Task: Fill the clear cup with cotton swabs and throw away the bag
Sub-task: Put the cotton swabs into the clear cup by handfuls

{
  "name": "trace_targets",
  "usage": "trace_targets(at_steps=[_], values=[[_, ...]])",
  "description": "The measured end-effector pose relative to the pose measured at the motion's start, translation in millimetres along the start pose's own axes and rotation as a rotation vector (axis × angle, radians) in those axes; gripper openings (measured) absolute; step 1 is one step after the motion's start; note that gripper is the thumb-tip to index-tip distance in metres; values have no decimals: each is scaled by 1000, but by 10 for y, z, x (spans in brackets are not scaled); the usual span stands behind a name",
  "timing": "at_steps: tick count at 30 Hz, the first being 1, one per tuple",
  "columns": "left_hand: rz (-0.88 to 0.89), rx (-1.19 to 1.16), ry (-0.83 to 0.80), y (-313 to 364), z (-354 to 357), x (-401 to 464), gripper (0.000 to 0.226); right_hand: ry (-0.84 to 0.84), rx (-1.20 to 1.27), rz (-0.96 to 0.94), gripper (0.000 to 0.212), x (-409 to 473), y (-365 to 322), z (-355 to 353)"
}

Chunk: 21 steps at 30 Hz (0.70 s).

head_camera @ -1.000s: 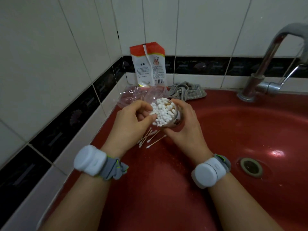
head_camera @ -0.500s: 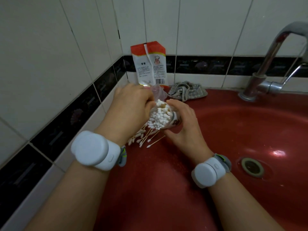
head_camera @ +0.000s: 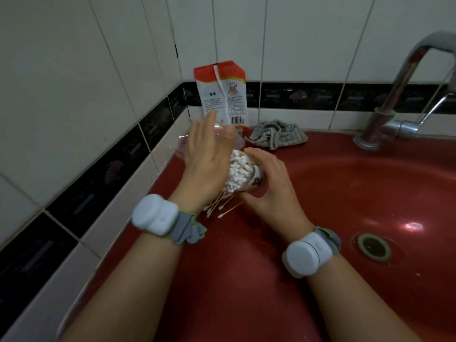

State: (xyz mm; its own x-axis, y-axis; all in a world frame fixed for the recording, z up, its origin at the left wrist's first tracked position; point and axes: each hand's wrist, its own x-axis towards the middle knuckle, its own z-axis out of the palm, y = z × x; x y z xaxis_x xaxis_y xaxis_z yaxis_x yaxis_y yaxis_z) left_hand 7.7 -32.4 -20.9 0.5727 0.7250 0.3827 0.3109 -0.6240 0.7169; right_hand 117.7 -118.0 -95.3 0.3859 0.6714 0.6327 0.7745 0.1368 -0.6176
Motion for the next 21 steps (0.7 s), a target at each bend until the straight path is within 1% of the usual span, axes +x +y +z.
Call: trace_targets(at_steps=[2, 3, 5, 6, 7, 8, 9, 10, 11, 12, 13, 14, 15, 17, 18, 19, 21], values=[[76, 218, -86, 60, 129, -5, 73, 7, 9, -1, 69, -7, -6, 16], [115, 296, -126, 70, 197, 1, 71, 10, 24, 13, 68, -6, -7, 16], [126, 354, -199, 57, 283, 47, 67, 16, 53, 61, 64, -9, -9, 1], [114, 332, -235, 52, 293, 81, 68, 25, 61, 72, 62, -7, -6, -13], [100, 268, -262, 58, 278, 112, 70, 38, 71, 75, 62, -11, -8, -22], [78, 149, -264, 69, 233, 146, 74, 49, 82, 73, 63, -11, -17, -35], [44, -17, -241, 66, 165, 190, 73, 56, 92, 77, 65, -6, -27, -45], [2, -185, -195, 64, 68, 227, 67, 62, 99, 92, 67, 1, -34, -52], [-41, -291, -130, 29, -34, 258, 57, 70, 101, 108, 69, 8, -34, -58], [-73, -305, -58, -21, -144, 274, 44, 84, 102, 120, 70, 10, -26, -64], [-96, -226, 0, -92, -247, 287, 30, 102, 104, 130, 70, 15, -13, -70], [-115, -76, 17, -187, -334, 305, 19, 119, 107, 139, 71, 19, -4, -74], [-133, 97, -25, -285, -399, 318, 14, 131, 109, 149, 72, 24, 5, -76], [-178, 383, -241, -455, -444, 306, 17, 144, 103, 166, 74, 31, 25, -75], [-213, 470, -352, -513, -429, 280, 19, 149, 95, 172, 74, 32, 35, -76], [-243, 528, -437, -558, -407, 251, 20, 152, 88, 177, 75, 32, 45, -78], [-274, 601, -526, -622, -364, 211, 24, 151, 82, 185, 75, 31, 58, -79]])
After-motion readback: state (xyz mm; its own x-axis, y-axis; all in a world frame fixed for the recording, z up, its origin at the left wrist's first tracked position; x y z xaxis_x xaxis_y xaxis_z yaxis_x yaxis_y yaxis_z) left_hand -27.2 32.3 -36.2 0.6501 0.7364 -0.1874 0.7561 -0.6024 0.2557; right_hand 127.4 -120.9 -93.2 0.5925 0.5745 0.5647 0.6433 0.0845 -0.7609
